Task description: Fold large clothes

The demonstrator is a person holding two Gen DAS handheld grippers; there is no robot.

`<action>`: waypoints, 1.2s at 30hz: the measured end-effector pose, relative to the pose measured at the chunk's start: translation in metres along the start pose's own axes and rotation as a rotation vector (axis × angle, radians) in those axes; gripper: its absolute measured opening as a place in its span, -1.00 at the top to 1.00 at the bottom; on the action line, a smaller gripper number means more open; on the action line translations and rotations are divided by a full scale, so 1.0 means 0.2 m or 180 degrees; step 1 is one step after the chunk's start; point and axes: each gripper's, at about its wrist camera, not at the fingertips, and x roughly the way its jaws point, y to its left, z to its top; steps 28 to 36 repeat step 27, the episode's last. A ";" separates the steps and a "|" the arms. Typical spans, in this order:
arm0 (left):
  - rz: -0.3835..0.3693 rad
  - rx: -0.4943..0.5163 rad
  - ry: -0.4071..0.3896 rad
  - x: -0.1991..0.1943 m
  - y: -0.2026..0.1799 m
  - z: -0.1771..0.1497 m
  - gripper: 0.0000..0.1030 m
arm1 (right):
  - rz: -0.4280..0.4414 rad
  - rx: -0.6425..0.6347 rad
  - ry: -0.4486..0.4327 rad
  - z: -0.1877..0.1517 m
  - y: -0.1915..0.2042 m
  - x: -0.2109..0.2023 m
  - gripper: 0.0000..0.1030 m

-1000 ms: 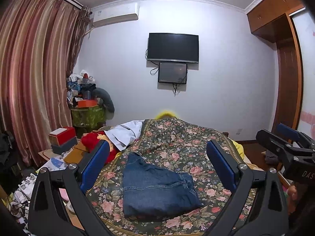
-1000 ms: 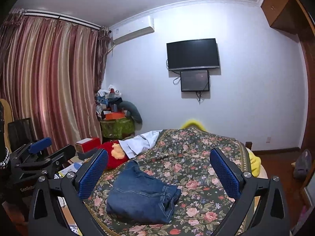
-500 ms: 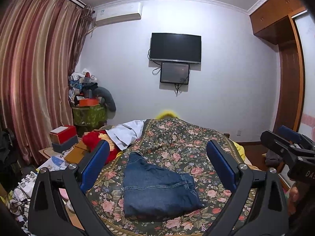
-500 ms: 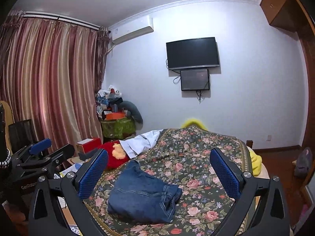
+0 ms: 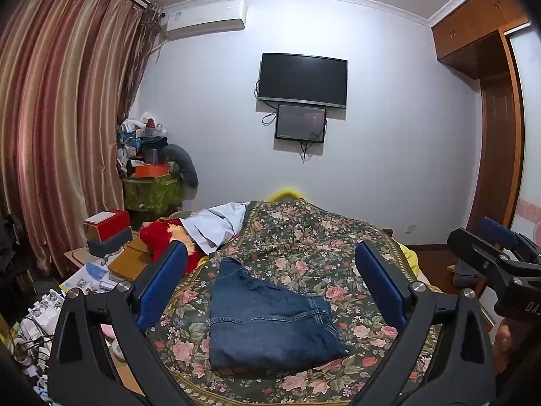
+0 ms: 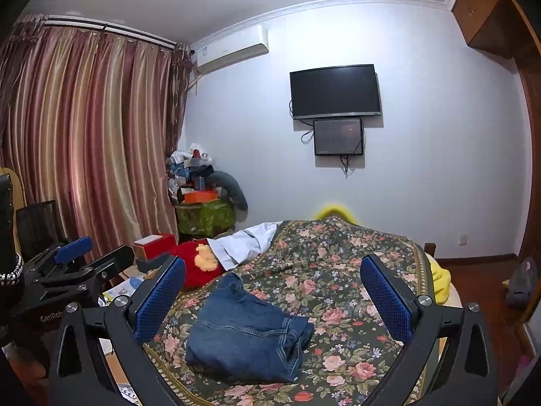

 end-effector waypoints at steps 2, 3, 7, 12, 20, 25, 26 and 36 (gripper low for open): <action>-0.0011 -0.0022 0.0007 0.00 0.00 0.00 -0.95 | 0.0003 0.0002 0.0003 0.00 0.00 0.00 -1.00; -0.0028 -0.0036 0.0011 0.01 0.00 0.00 -0.95 | 0.0001 0.0006 0.0004 0.00 0.00 0.00 -1.00; -0.0061 -0.0077 0.0045 0.02 0.00 0.00 -0.95 | -0.0002 0.0009 0.0010 0.00 -0.01 0.00 -1.00; -0.0106 -0.0117 0.0090 0.03 0.01 0.00 -0.95 | -0.0011 0.0019 0.0015 0.00 -0.01 0.01 -1.00; -0.0111 -0.0038 0.0074 0.03 -0.02 0.00 -0.95 | -0.0017 0.0055 0.0037 -0.01 0.00 0.02 -1.00; -0.0125 -0.0021 0.0078 0.03 -0.02 0.00 -0.95 | -0.0020 0.0057 0.0036 -0.01 0.00 0.02 -1.00; -0.0132 -0.0016 0.0080 0.03 -0.02 0.00 -0.95 | -0.0023 0.0059 0.0039 -0.01 0.00 0.03 -1.00; -0.0131 -0.0016 0.0082 0.03 -0.02 0.00 -0.95 | -0.0019 0.0058 0.0039 -0.01 0.00 0.02 -1.00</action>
